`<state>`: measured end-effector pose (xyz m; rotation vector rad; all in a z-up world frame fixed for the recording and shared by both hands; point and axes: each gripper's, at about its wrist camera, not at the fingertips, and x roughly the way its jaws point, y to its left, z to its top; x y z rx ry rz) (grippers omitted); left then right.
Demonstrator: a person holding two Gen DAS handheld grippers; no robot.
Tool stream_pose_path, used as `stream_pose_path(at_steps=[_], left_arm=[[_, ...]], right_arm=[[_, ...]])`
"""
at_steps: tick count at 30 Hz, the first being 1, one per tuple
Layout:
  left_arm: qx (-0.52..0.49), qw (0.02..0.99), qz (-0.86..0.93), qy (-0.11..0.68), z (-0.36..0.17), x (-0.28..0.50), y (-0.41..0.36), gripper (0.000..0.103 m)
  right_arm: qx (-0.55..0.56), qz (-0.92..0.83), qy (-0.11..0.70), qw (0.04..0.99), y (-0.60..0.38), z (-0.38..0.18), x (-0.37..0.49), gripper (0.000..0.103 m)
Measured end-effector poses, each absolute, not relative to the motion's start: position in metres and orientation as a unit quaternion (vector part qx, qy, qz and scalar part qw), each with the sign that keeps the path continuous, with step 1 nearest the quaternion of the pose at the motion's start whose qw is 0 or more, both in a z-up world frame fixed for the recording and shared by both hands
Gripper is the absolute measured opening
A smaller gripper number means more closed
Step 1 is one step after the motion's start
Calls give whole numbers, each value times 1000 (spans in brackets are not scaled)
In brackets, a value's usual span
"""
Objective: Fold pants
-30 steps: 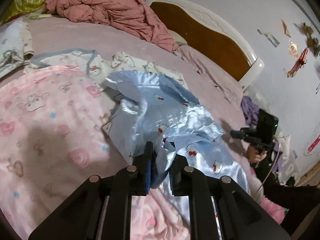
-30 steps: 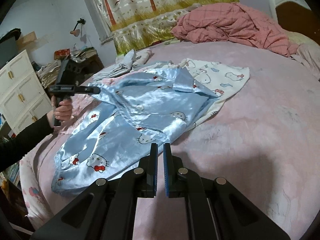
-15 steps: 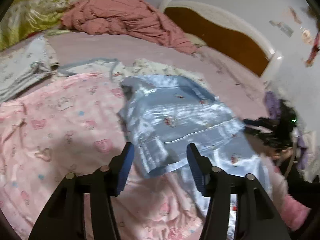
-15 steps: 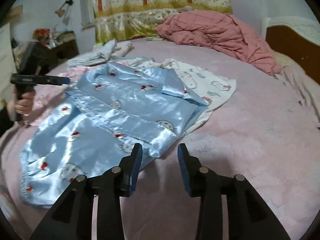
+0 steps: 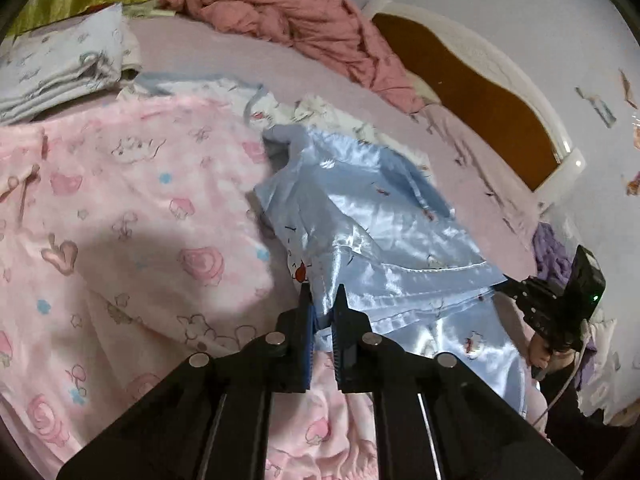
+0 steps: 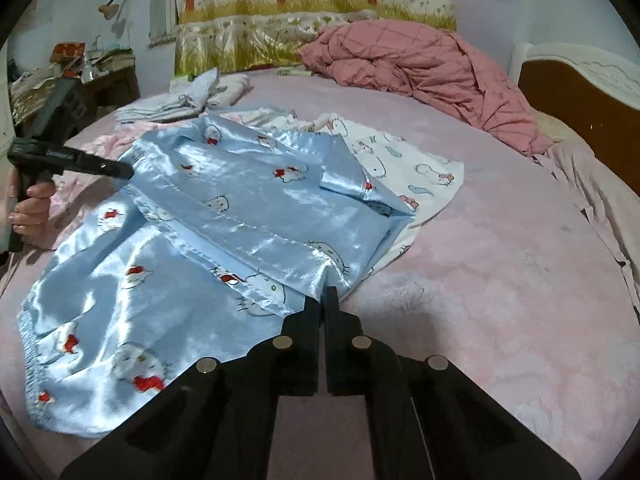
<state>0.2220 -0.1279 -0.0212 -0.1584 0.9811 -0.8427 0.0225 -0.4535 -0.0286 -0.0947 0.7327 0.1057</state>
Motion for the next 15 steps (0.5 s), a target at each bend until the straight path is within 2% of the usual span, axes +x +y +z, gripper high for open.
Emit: stream_pose_path(at_steps=[6, 9, 12, 15], left_arm=[[-58, 789, -393, 469, -15, 214, -124, 7], [-39, 782, -381, 491, -23, 211, -121, 11], [-29, 793, -355, 494, -27, 209, -116, 22], [-28, 797, -358, 486, -20, 202, -108, 45]], right_arm=[[-56, 60, 354, 932, -434, -23, -7, 1], [-73, 60, 365, 926, -423, -30, -11, 1], [-59, 46, 365, 928, -431, -29, -8, 2], [-9, 43, 379, 924, -448, -24, -6, 3]])
